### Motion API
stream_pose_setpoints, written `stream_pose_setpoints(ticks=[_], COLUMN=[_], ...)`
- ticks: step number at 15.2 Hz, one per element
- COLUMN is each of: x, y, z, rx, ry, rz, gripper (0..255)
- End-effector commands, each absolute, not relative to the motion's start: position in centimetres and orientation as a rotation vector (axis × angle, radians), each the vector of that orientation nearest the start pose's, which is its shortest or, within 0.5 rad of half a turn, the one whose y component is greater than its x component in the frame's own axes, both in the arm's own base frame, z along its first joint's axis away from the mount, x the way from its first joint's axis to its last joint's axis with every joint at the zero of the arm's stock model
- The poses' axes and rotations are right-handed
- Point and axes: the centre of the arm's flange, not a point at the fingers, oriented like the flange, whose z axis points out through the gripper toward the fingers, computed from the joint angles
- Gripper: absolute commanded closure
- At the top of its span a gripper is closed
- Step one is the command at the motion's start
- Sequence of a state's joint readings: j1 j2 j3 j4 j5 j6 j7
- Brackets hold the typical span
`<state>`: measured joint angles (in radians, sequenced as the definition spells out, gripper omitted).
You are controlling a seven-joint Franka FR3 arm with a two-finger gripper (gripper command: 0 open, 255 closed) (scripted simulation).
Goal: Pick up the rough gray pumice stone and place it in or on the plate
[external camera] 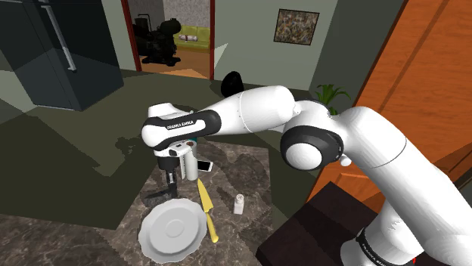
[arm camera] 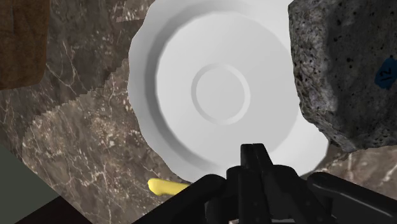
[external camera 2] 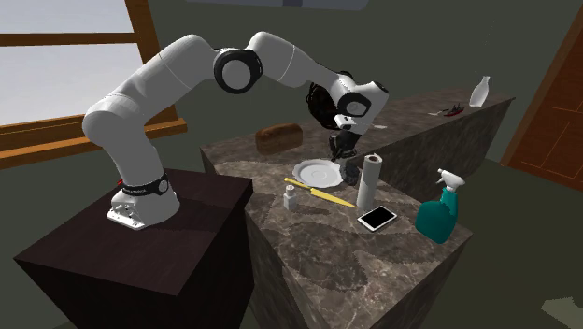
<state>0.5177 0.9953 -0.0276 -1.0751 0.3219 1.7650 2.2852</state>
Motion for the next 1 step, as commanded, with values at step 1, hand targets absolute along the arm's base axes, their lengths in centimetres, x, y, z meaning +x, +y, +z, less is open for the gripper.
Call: stream_pose_setpoints(ticks=[1], x=[63.70], y=[37.85], z=[19.92], rx=[-1.947], ry=[2.715], rz=[0.558], gripper=[255])
